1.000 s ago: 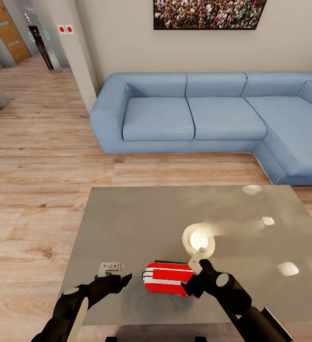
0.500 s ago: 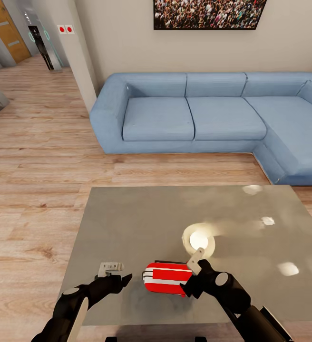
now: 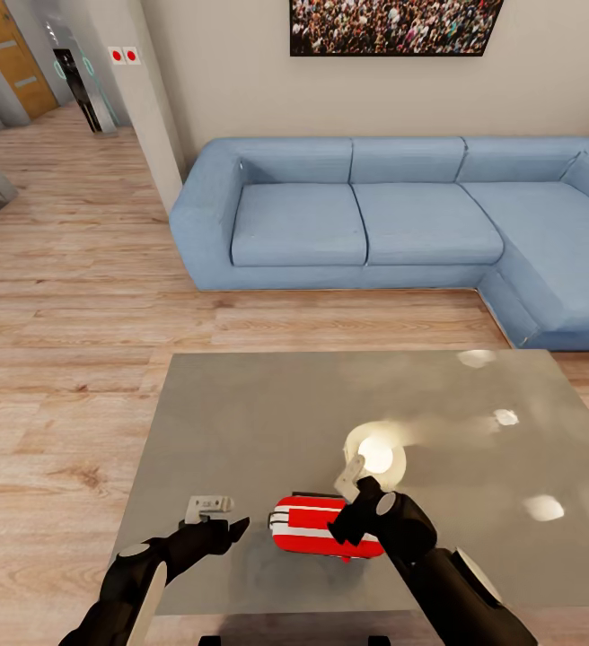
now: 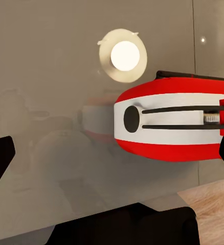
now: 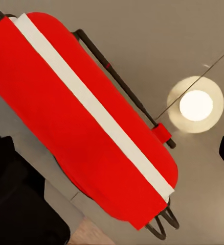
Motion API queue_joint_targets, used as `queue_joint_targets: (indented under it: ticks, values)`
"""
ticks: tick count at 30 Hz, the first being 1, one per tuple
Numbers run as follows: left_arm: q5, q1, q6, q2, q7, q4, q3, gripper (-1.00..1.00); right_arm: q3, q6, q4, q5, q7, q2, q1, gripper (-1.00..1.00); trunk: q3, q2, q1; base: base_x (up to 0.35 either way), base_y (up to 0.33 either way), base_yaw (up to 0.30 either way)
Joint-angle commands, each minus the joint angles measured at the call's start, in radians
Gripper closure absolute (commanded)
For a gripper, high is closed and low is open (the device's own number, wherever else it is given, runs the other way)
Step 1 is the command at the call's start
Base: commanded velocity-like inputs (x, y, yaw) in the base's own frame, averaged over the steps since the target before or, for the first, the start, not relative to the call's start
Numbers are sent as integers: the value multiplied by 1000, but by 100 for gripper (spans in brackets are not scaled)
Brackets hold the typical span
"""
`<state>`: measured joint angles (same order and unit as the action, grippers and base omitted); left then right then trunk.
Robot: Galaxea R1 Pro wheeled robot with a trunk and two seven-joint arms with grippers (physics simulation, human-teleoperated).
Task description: Turn on the radio receiver that's on the table in the living room.
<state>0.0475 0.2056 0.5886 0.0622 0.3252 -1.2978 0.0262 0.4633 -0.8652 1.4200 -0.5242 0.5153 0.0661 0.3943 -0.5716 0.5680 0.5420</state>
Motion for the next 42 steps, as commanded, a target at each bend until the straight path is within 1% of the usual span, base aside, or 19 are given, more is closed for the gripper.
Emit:
queue_joint_targets:
  ticks: [1,4,15,19,21,23,25,27,34,42]
  values:
    - [0,0,-1,0,0,0,0,-100,0,0,-2,-11,8,-3,1,-100,0,0,0,0,0,0]
    - [0,0,-1,0,0,0,0,-100,0,1,-5,-19,19,-5,3,-100,0,0,0,0,0,0]
    - [0,0,-1,0,0,0,0,-100,1,5,-14,-22,30,-8,3,-100,0,0,0,0,0,0]
    - [0,0,-1,0,0,0,0,-100,2,10,-58,-24,30,-34,9,-100,0,0,0,0,0,0]
    - [0,0,-1,0,0,0,0,-100,3,12,-107,-39,30,-49,25,-100,0,0,0,0,0,0]
    - [0,0,-1,0,0,0,0,-100,3,22,-128,-50,31,-55,31,-100,0,0,0,0,0,0]
    - [0,0,-1,0,0,0,0,-100,4,27,-143,-51,31,-57,35,-100,0,0,0,0,0,0]
    - [0,0,-1,0,0,0,0,-100,4,31,-205,-53,31,-77,62,-100,0,0,0,0,0,0]
    - [0,0,-1,0,0,0,0,-100,5,35,-223,-54,30,-81,67,-100,0,0,0,0,0,0]
    - [-1,0,-1,-1,0,0,0,-100,5,67,-255,-55,30,-82,78,-100,0,0,0,0,0,0]
